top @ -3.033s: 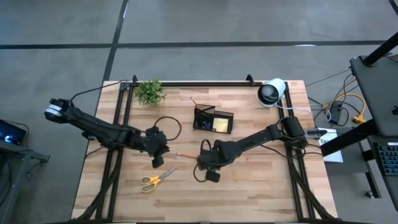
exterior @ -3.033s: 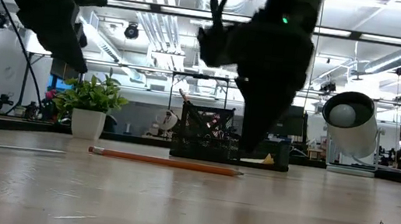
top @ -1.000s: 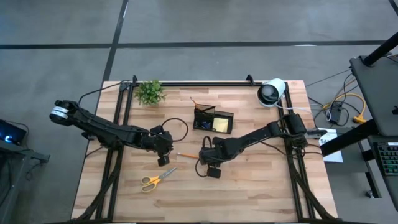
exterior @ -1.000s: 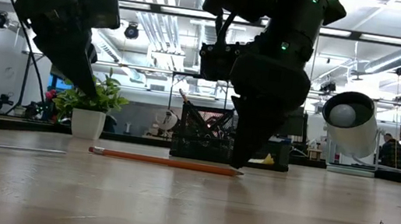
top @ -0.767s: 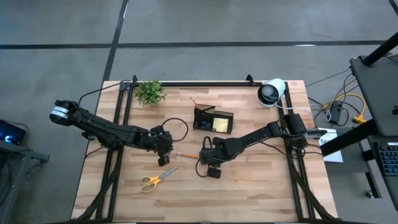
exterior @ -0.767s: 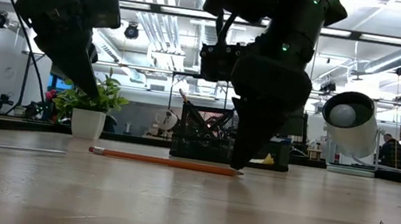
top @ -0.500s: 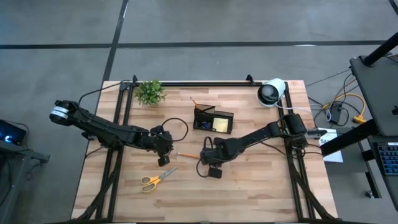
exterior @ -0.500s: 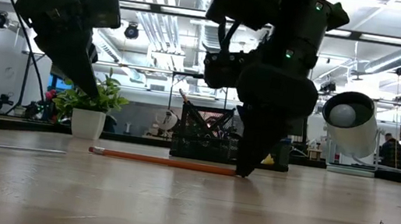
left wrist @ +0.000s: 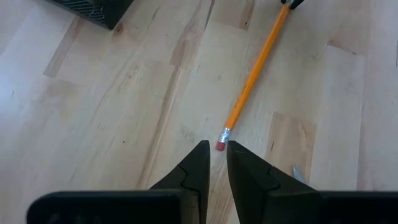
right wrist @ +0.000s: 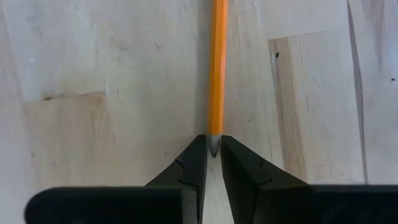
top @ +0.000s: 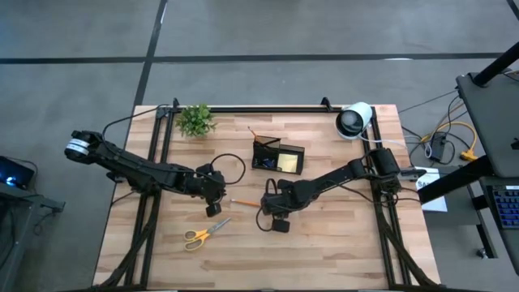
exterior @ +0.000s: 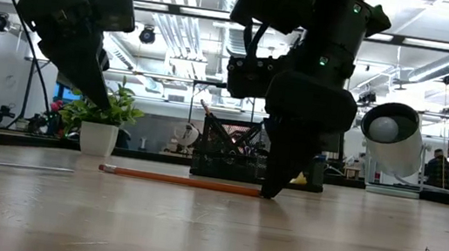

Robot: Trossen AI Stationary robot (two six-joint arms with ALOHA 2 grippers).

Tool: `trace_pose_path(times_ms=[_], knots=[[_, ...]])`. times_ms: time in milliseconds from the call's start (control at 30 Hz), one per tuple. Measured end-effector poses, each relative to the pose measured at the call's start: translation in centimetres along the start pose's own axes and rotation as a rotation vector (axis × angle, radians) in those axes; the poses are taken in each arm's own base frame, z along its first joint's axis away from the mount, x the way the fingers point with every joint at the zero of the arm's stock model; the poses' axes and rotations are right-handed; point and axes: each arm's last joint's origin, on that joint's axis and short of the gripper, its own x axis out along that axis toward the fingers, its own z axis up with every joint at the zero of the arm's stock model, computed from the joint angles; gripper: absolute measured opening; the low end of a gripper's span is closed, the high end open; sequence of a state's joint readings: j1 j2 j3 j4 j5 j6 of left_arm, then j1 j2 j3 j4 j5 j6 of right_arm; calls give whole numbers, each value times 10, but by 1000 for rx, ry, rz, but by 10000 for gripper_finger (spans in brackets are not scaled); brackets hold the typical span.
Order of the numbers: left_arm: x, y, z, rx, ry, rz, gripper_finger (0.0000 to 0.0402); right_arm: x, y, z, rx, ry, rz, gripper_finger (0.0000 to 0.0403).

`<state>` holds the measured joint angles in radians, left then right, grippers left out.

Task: Pick and place office supplies into organizer
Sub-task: Put the orange pencil into the black desk organizer

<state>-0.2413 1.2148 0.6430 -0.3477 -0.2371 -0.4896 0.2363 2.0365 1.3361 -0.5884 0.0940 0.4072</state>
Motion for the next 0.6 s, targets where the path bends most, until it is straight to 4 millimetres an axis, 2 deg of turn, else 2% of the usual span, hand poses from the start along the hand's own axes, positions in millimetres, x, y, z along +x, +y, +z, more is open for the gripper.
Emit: trace_pose_path(times_ms=[233,433,600], knots=[[1,1,-2,1,6,4,39,1,0,-2,-1,2,0,12],[5,2,-4,6,30,-7,39,2,0,-2,-1,0,0,10],[17,-4,-3,91,49,-82,39,2,0,-2,3,-10,4,9]])
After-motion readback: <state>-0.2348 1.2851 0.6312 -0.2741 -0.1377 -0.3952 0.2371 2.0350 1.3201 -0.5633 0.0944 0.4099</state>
